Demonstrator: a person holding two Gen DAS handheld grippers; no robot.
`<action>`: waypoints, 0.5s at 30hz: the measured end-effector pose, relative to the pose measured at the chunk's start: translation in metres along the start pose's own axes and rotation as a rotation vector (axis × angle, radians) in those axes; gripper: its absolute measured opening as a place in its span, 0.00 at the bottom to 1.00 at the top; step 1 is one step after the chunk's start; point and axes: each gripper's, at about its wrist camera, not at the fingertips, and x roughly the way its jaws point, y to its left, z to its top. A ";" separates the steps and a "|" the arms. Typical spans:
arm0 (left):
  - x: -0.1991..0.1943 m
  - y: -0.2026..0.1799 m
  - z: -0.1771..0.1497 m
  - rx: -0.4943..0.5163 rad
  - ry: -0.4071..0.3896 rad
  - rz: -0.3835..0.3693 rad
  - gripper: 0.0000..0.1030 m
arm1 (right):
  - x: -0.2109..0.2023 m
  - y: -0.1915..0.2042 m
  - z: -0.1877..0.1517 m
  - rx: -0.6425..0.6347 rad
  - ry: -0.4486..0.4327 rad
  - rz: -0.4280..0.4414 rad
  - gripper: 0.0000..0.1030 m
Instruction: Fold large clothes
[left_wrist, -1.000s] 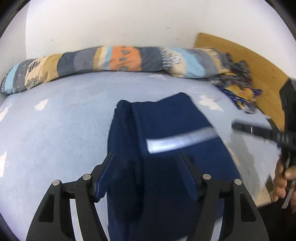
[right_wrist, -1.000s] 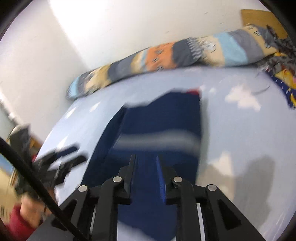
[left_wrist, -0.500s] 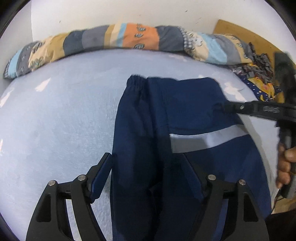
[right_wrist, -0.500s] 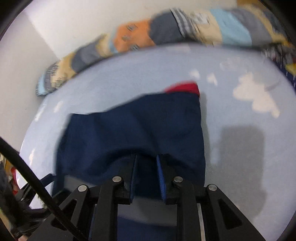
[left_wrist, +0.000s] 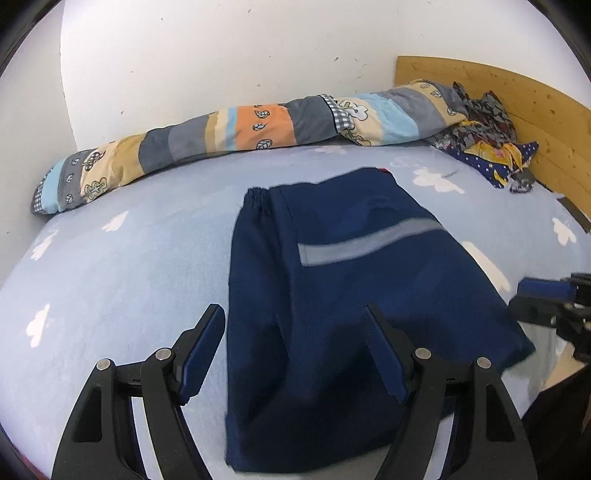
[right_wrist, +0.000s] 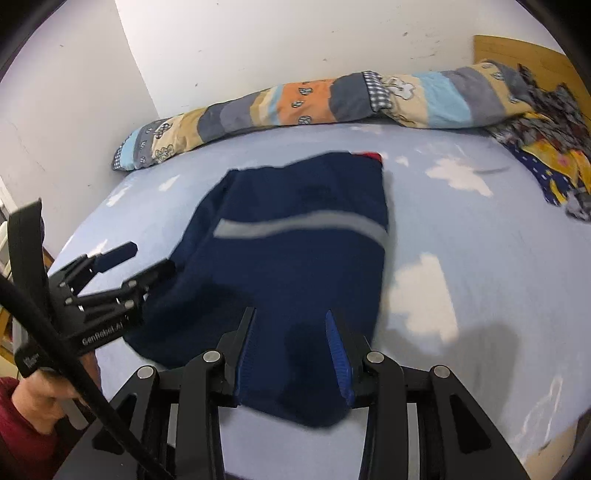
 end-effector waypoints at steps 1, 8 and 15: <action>-0.002 -0.002 -0.005 -0.003 0.003 0.002 0.73 | -0.002 0.000 -0.008 0.007 0.003 0.005 0.40; 0.000 -0.018 -0.030 0.019 0.050 0.023 0.73 | 0.008 -0.001 -0.025 0.006 0.038 0.005 0.40; 0.011 -0.011 -0.034 0.003 0.087 0.036 0.73 | 0.019 0.000 -0.029 -0.005 0.063 -0.019 0.44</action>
